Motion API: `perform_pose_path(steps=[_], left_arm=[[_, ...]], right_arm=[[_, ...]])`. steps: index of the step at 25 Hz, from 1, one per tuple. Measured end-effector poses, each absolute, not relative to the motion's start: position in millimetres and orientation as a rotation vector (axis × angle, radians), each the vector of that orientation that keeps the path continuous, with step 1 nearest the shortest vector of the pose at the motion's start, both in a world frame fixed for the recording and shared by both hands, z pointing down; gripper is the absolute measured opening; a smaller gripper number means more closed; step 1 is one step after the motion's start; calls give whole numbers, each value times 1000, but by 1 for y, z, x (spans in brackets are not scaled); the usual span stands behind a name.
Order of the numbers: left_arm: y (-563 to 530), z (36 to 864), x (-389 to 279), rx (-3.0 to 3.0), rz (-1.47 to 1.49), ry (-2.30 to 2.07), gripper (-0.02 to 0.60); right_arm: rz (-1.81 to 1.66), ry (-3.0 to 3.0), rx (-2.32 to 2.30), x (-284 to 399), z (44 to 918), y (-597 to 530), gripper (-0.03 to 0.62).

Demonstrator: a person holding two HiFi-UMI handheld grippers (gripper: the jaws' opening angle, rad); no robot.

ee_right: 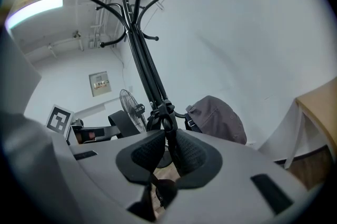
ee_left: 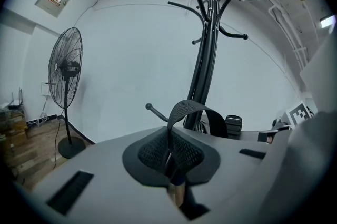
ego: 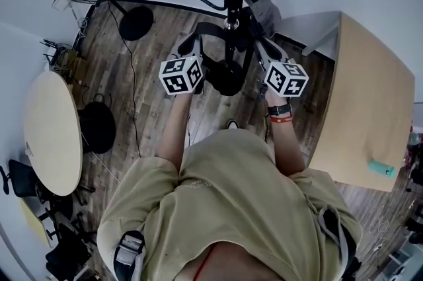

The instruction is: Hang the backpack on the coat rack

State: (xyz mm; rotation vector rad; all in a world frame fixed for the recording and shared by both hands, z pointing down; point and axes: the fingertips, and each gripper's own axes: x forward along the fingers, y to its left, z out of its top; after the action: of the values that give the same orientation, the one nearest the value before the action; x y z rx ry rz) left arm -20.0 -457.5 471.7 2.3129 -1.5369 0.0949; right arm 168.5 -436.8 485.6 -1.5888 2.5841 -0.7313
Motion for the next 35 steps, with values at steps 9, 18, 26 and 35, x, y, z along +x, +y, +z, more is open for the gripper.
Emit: perform_pose_path(steps=[9, 18, 26, 35], left_arm=[[-452, 515, -13, 2290, 225, -1505, 25], [-443, 566, -14, 2219, 324, -1452, 25], [-429, 601, -16, 2189, 404, -1406, 25], [-403, 634, 9, 2244, 511, -1272, 25]], right_arm=[[-821, 2603, -1632, 168, 524, -434, 78], [-944, 2594, -1689, 167, 564, -417, 81], [-1037, 2588, -1729, 160, 594, -398, 81], [-1068, 2651, -1650, 126, 627, -385, 84]])
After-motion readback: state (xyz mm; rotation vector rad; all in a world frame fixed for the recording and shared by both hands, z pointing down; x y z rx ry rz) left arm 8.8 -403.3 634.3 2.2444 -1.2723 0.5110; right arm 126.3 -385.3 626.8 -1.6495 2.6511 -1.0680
